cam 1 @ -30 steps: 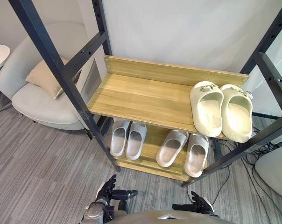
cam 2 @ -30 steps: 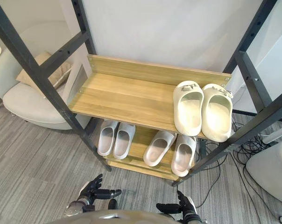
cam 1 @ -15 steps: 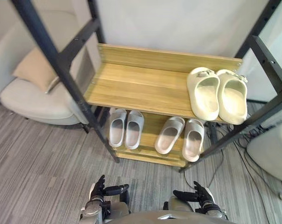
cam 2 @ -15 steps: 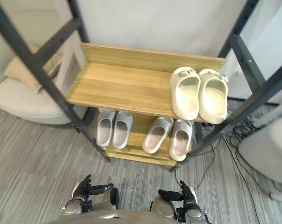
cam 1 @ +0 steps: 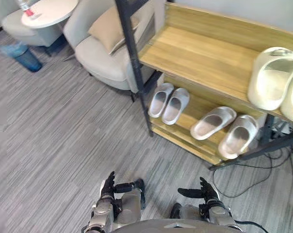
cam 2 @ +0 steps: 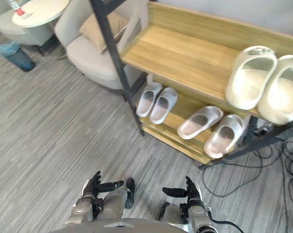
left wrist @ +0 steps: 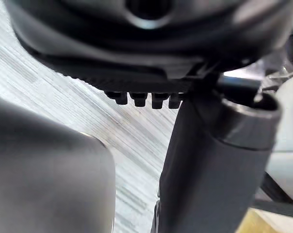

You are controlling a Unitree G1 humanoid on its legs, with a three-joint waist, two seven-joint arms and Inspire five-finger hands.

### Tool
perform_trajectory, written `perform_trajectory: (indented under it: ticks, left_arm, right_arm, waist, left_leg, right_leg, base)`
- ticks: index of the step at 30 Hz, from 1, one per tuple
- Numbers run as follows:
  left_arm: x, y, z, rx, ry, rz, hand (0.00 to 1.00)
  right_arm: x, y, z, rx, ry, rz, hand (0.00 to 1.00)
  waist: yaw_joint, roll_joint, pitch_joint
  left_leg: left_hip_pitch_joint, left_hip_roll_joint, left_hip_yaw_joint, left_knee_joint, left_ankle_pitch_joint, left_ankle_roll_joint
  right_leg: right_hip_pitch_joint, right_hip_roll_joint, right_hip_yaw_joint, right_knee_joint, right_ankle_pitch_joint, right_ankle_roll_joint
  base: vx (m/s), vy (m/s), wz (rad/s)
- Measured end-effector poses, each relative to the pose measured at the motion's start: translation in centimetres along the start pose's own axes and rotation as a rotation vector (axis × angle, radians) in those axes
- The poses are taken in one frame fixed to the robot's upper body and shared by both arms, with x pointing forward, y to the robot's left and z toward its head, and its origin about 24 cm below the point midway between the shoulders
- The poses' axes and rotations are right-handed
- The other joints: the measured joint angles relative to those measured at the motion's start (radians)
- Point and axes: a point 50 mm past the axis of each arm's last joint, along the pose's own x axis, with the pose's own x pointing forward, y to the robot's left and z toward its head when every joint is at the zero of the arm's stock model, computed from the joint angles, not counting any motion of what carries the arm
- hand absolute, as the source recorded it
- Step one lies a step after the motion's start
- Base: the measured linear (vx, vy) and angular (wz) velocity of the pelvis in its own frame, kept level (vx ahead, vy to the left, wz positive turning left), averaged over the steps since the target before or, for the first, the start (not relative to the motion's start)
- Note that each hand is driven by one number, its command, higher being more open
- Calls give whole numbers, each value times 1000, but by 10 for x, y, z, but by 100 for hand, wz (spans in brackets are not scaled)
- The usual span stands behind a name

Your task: Organize the slippers on the shoe rack

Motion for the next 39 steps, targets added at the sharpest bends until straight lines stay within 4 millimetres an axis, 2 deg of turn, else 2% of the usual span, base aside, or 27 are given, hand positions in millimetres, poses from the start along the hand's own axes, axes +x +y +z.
perform_trajectory:
  ticks: [1,2,3,6,8,9,10,11,12,13,16,17,19,21,24,25,26,27,29,30,31,33,34,35,37,38,39]
  left_arm:
    - [0,-1,0,5,0,-3,100]
    - [0,2,0,45,-5,-7,100]
    - [0,6,0,83,-6,-7,100]
    - [0,7,-4,111,15,-13,100]
    - [0,8,-6,112,19,-10,100]
    - [-1,11,-7,119,26,-11,100]
    - [-1,11,-7,118,26,-13,100]
    - [0,10,-7,118,27,-14,100]
    - [-1,11,-7,119,27,-12,100]
    - [-1,11,-7,122,28,-11,100]
    - [-1,14,-9,126,33,-3,100]
    - [-1,14,-10,122,35,0,100]
    - [-2,13,-10,115,37,2,100]
    - [-2,12,-11,104,38,6,100]
    - [-3,12,-13,102,46,7,100]
    - [-3,12,-14,103,48,7,100]
    - [-3,13,-15,103,51,12,100]
    - [-5,13,-19,83,65,20,100]
    - [-5,12,-22,47,71,29,100]
    - [-5,11,-21,9,70,40,100]
    - [-5,12,-21,-14,68,51,100]
    - [-4,12,-17,-32,52,65,100]
    - [-4,12,-14,-30,44,61,100]
    - [-1,11,-6,-30,15,57,100]
    - [1,11,0,-25,-2,57,100]
    - [3,10,5,-19,-15,53,100]
    - [3,8,6,-12,-17,48,100]
  right_arm:
    - [1,0,2,-5,-4,5,100]
    - [1,5,3,0,-3,23,100]
    - [-1,13,1,8,3,42,100]
    - [-1,17,1,11,1,48,100]
    - [-2,20,-2,16,12,55,100]
    - [-3,24,-4,22,16,65,100]
    - [-4,24,-5,21,23,70,100]
    - [-3,23,-5,13,24,73,100]
    - [-2,23,-3,-3,20,80,100]
    - [-2,25,1,-1,12,86,100]
    - [-2,26,2,-3,5,90,100]
    - [-2,27,4,-4,-6,94,100]
    - [-1,26,6,-5,-15,95,100]
    - [0,26,10,-22,-28,99,100]
    - [1,26,15,-43,-42,105,100]
    - [1,26,14,-46,-41,106,100]
    - [0,25,9,-46,-27,105,100]
    - [-1,24,6,-46,-18,104,100]
    - [0,23,9,-47,-26,101,100]
    - [0,26,10,-47,-27,108,100]
    - [0,27,9,-52,-23,114,100]
    - [-2,36,9,-56,-25,142,100]
    - [-2,38,11,-60,-30,146,100]
    - [0,40,20,-70,-55,151,100]
    - [1,40,22,-70,-59,149,100]
    - [0,38,18,-70,-50,143,100]
    - [-1,38,15,-71,-43,141,100]
  waist:
    - [2,7,-4]
    - [-1,-26,-22]
    - [-4,-49,-35]
    - [-11,-51,-33]
    - [-4,-68,-41]
    - [-10,-82,-48]
    - [-10,-85,-48]
    - [-11,-84,-44]
    - [-10,-81,-41]
    - [-10,-76,-37]
    - [-17,-72,-34]
    - [-16,-71,-34]
    - [-16,-70,-33]
    - [-19,-62,-29]
    - [-36,-62,-28]
    - [-39,-71,-34]
    - [-42,-79,-42]
    - [-40,-74,-54]
    - [-34,-43,-60]
    - [-31,-34,-50]
    - [-29,-28,-47]
    - [-10,-27,-40]
    - [-7,-30,-38]
    - [-3,-38,-31]
    - [-4,-50,-24]
    - [-8,-51,-19]
    - [-8,-50,-19]
  left_leg:
    - [-2,0,20,-17,4,12]
    - [5,-38,15,-83,53,28]
    - [40,-65,5,-180,87,21]
    - [102,-68,77,-186,26,29]
    - [138,-124,53,-244,50,62]
    - [145,-171,20,-265,45,79]
    - [148,-188,7,-266,38,89]
    - [156,-204,-7,-260,32,100]
    - [170,-215,-36,-247,22,114]
    - [181,-218,-61,-242,17,123]
    - [214,-217,-158,-244,8,136]
    - [228,-221,-200,-249,4,143]
    - [245,-225,-231,-258,0,147]
    - [274,-225,-280,-266,-11,145]
    - [321,-228,-365,-273,-50,136]
    - [330,-240,-417,-254,-82,128]
    - [336,-252,-472,-216,-124,120]
    - [334,-241,-503,-189,-148,104]
    - [269,-222,-456,-53,-169,-38]
    - [208,-203,-367,105,-177,-124]
    - [180,-174,-292,189,-182,-122]
    - [126,-43,-71,375,-217,-59]
    - [113,-24,-41,378,-224,-49]
    - [53,12,23,321,-239,-37]
    - [17,18,64,234,-234,-31]
    - [-11,30,126,136,-183,-8]
    - [-16,35,148,109,-157,3]
  right_leg:
    - [1,1,-21,8,2,4]
    - [11,-5,-51,-29,13,14]
    - [39,-23,-93,-94,38,38]
    - [107,-45,-170,-110,56,53]
    - [125,-88,-193,-91,42,83]
    - [124,-137,-222,-33,19,107]
    - [119,-169,-229,26,16,109]
    - [98,-215,-223,132,22,100]
    - [66,-253,-191,261,51,49]
    - [42,-260,-154,333,78,10]
    - [-21,-197,-28,424,8,30]
    - [-64,-148,23,398,-25,42]
    - [-105,-105,69,336,-29,50]
    - [-166,-30,151,227,-23,58]
    - [-237,52,277,86,42,77]
    - [-249,56,308,43,83,62]
    - [-239,45,299,22,157,29]
    - [-218,54,273,10,180,-8]
    - [-155,70,206,-75,179,-24]
    - [-81,88,188,-149,181,-31]
    - [-40,102,178,-186,183,-35]
    - [84,131,150,-257,174,-50]
    - [97,131,149,-262,174,-50]
    - [126,114,138,-282,172,-48]
    - [146,92,103,-286,156,-22]
    - [182,82,56,-285,136,11]
    - [193,81,40,-285,130,19]
  base:
    - [-61,105,83]
    - [-63,101,106]
    - [-40,109,102]
    - [-14,160,77]
    - [-34,207,73]
    - [26,202,71]
    - [59,356,79]
    - [80,308,67]
    - [69,250,72]
    - [83,149,94]
    - [108,92,92]
    - [150,61,81]
    - [146,21,63]
    - [199,-41,59]
    - [232,-135,93]
    - [432,-298,136]
    - [421,-283,145]
    - [423,-249,127]
    - [412,-185,93]
    - [419,-186,66]
    - [392,-170,44]
    - [378,-141,19]
    - [400,-62,12]
    - [316,-4,11]
    - [310,23,42]
    - [330,44,68]
    - [523,129,117]
